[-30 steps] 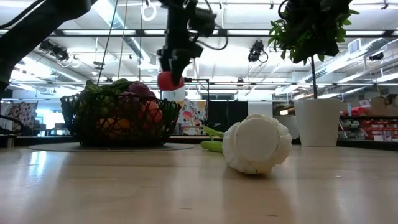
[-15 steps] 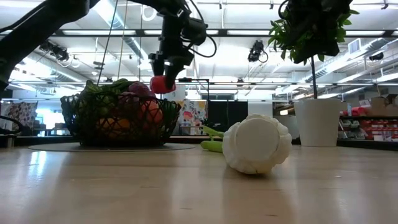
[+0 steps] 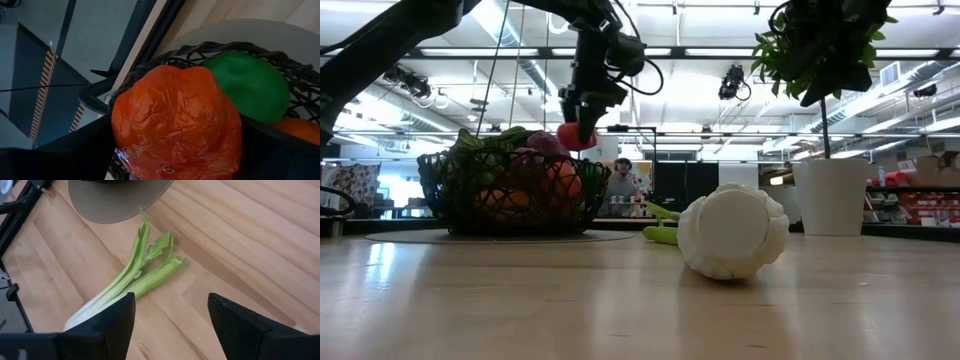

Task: Build produce basket
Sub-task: Put the orange pumpkin into the wire basket, then put the green celery into the wire basket

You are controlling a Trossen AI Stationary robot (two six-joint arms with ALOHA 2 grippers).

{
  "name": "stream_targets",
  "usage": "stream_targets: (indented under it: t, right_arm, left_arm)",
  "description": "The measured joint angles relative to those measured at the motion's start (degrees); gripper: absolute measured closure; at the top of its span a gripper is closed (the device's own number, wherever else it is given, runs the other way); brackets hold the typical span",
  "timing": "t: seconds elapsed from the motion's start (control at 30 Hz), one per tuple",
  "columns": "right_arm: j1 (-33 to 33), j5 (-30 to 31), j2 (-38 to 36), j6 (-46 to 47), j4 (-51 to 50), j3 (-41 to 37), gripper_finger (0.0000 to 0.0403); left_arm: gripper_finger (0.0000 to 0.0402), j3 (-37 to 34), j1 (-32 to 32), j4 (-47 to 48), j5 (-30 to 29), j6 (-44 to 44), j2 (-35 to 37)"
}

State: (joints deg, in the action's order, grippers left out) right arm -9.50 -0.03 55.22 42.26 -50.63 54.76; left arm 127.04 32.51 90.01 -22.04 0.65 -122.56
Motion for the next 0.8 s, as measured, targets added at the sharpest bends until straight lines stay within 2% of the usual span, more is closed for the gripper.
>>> stream_targets:
  t: [0.27, 0.4, 0.47, 0.67, 0.8]
  right_arm:
    - [0.0, 0.89, 0.0, -0.46, -0.13, 0.0, 0.0148]
    - [0.0, 2.1, 0.0, -0.67, -0.14, 0.0, 0.0148]
    - [0.0, 2.12, 0.0, -1.34, -0.14, 0.0, 0.0148]
    - [0.0, 2.68, 0.0, -1.76, -0.14, 0.0, 0.0148]
    - [0.0, 3.41, 0.0, -1.95, -0.14, 0.0, 0.0148]
  left_arm:
    - [0.0044, 0.0, 0.04, -0.01, 0.3, 3.75, 0.02]
    - [0.0011, 0.0, 1.02, 0.01, 0.25, 6.94, 0.02]
    - [0.0008, 0.0, 1.6, 0.01, 0.31, 8.67, 0.02]
    - [0.0005, 0.0, 2.08, 0.01, 5.01, 6.57, 0.05]
    - [0.0005, 0.02, 0.45, 0.01, 6.95, 0.04, 0.07]
